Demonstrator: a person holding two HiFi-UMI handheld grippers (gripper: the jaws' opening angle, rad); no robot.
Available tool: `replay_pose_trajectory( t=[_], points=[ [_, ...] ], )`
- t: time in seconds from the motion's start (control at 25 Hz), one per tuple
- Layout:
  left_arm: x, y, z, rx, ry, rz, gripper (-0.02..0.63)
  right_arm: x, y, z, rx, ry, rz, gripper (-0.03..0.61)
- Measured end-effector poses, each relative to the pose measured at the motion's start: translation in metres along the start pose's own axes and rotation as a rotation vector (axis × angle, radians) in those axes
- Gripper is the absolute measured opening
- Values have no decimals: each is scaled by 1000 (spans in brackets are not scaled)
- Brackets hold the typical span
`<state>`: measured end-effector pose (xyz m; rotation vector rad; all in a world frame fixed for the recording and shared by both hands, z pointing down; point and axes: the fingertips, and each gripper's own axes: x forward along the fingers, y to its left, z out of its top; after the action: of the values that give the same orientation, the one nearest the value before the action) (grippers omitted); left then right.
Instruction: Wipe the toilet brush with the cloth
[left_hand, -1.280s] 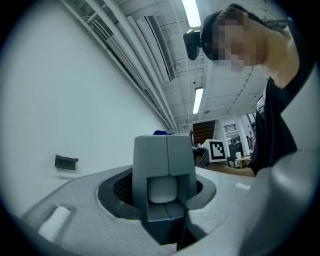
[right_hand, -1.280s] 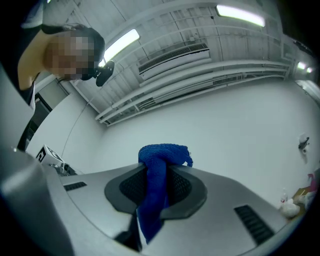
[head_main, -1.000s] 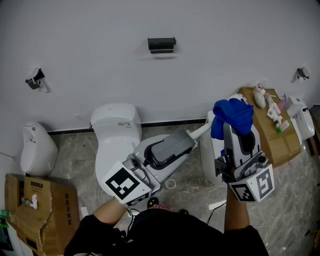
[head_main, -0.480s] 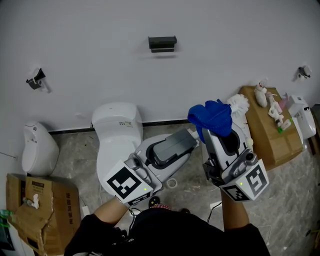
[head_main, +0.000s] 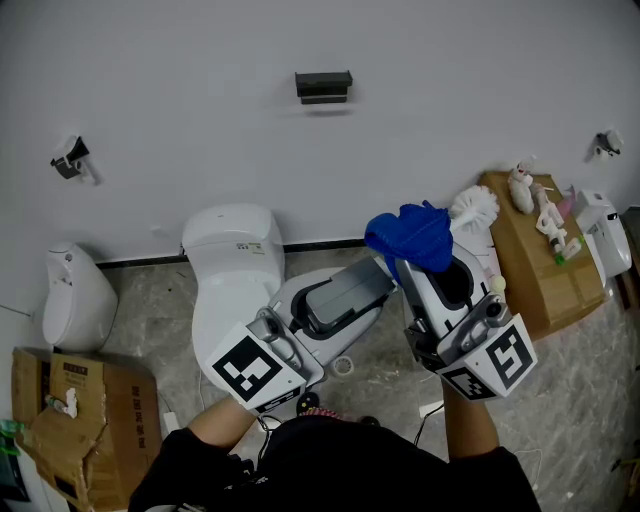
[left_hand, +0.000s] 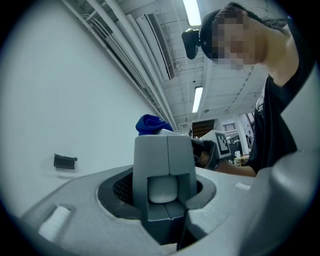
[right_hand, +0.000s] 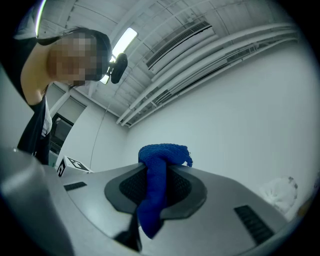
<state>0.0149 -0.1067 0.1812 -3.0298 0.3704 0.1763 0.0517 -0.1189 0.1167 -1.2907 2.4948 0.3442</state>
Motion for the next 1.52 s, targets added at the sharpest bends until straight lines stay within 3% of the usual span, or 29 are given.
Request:
replay_pose_trajectory(
  t=[0.56,1.08,1.52],
  points=[
    [-4,-1,0,23,9,19,186,5,9,-21,-116,120,30,74],
    [-5,2,-1,25,17,30,186,12,7,-19,-87,97,28,74],
    [-3,1,-2,25,22,26,186,4,-14,-29,-121,141,-22,74]
  ],
)
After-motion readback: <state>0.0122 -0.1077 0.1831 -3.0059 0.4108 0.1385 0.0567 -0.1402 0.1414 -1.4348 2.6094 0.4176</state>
